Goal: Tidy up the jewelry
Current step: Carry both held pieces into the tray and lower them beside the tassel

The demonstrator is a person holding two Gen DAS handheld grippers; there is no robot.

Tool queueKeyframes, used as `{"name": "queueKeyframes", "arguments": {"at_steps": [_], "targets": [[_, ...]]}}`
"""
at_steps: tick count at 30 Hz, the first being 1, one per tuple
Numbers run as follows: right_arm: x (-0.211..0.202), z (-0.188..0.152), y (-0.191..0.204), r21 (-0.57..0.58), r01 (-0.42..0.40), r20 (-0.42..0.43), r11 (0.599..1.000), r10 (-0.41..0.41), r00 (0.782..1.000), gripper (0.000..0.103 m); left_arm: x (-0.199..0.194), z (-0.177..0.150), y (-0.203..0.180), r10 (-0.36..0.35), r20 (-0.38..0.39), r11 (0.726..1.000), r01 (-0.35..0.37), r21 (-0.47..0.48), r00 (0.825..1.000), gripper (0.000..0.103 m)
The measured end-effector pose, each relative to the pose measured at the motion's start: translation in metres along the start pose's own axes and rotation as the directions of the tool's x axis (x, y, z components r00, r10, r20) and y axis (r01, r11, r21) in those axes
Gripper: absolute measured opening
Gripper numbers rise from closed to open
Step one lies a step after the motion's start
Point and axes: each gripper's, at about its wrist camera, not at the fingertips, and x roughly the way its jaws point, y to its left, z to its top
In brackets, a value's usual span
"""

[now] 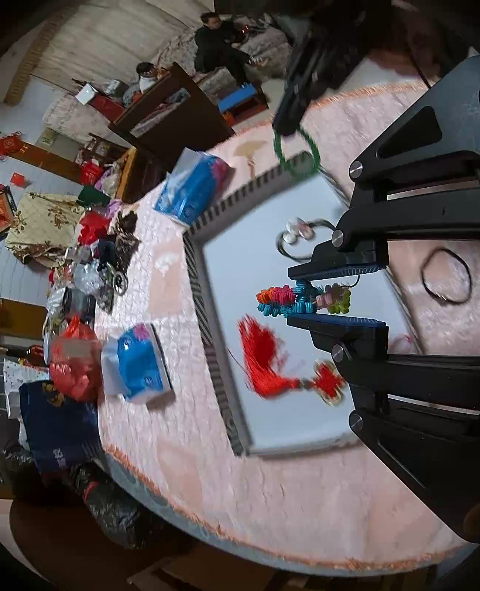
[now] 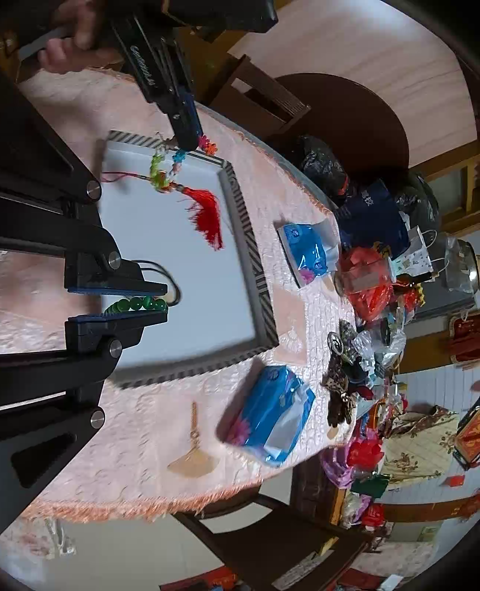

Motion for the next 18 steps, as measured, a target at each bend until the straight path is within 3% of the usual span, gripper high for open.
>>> {"name": "queueKeyframes", "arguments": {"at_steps": [7,12,18], "targets": [[0.051,0.013,-0.008,0.018,-0.007,-0.059,1.0,0.008,0.998,0.007,0.045,0.003,0.001,-0.04,-0.052,0.999,0.039,-0.021,0.998,0.016],[0.071,0.007,-0.018,0.035,0.001,-0.099,0.999,0.002,0.995,0.007,0.085,-0.018,0.034,0.016,-0.162,0.997,-0.028,-0.069,0.987,0.016],[0.093,-0.005,-0.022,0.046,-0.006,-0.155,0.999,0.013,0.988,0.007,0.091,-0.028,0.05,0.04,-0.189,0.996,-0.055,-0.072,0.981,0.016]]}}
